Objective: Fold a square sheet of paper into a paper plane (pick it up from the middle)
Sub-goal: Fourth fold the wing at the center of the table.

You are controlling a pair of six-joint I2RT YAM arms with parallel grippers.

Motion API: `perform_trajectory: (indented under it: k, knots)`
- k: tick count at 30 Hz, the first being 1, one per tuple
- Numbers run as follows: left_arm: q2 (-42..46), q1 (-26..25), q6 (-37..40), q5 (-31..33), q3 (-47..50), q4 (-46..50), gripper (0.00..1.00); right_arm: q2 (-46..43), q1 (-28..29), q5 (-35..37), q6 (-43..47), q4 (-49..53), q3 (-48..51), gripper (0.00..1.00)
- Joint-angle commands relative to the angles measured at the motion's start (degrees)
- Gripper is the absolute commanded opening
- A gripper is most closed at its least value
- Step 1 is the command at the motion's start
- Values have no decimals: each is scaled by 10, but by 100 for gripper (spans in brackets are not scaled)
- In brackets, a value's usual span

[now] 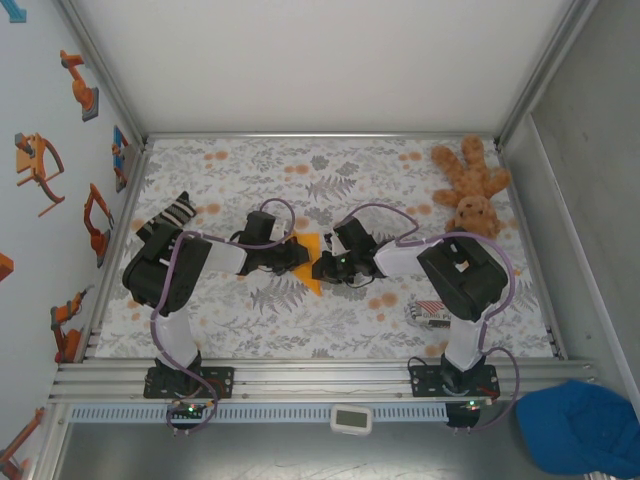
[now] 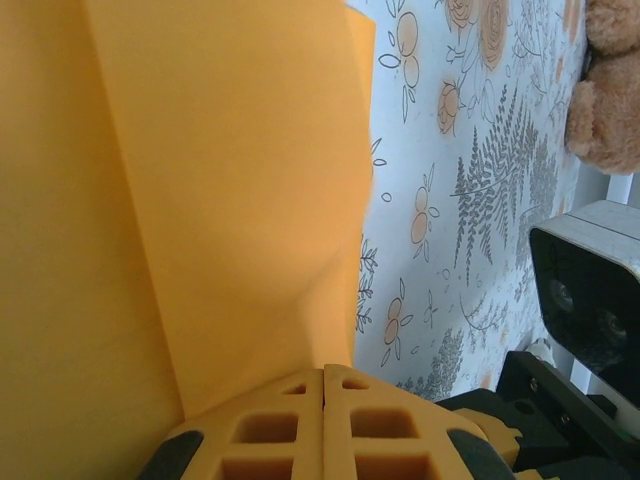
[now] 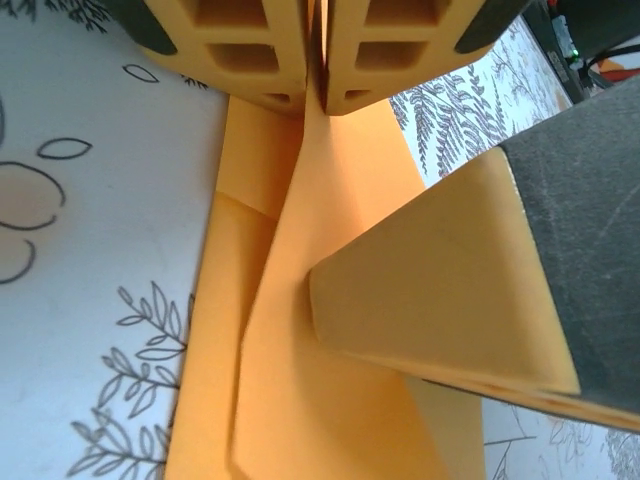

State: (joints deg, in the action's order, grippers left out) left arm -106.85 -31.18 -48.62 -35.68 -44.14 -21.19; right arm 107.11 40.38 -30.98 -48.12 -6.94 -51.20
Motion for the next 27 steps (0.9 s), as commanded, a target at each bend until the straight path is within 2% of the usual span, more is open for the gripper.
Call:
perform_trajectory:
  k: [1, 6, 10, 14, 20, 27]
  knots:
    - [32, 4, 6, 4, -9, 29, 8, 18, 6, 27, 1, 12, 12, 7]
    - [105, 22, -9, 9, 5, 37, 32, 12, 4, 16, 10, -6, 22, 5]
    - [146, 32, 3, 35, 30, 72, 34, 2, 2, 4, 33, -11, 22, 3]
    - [132, 32, 15, 68, 33, 125, 23, -10, -1, -4, 57, -34, 33, 2]
    - [95, 28, 10, 80, 20, 140, 10, -15, -8, -24, 70, -75, 53, 1]
    - [60, 22, 2, 98, 13, 173, 2, -18, -17, -41, 54, -131, 77, 0]
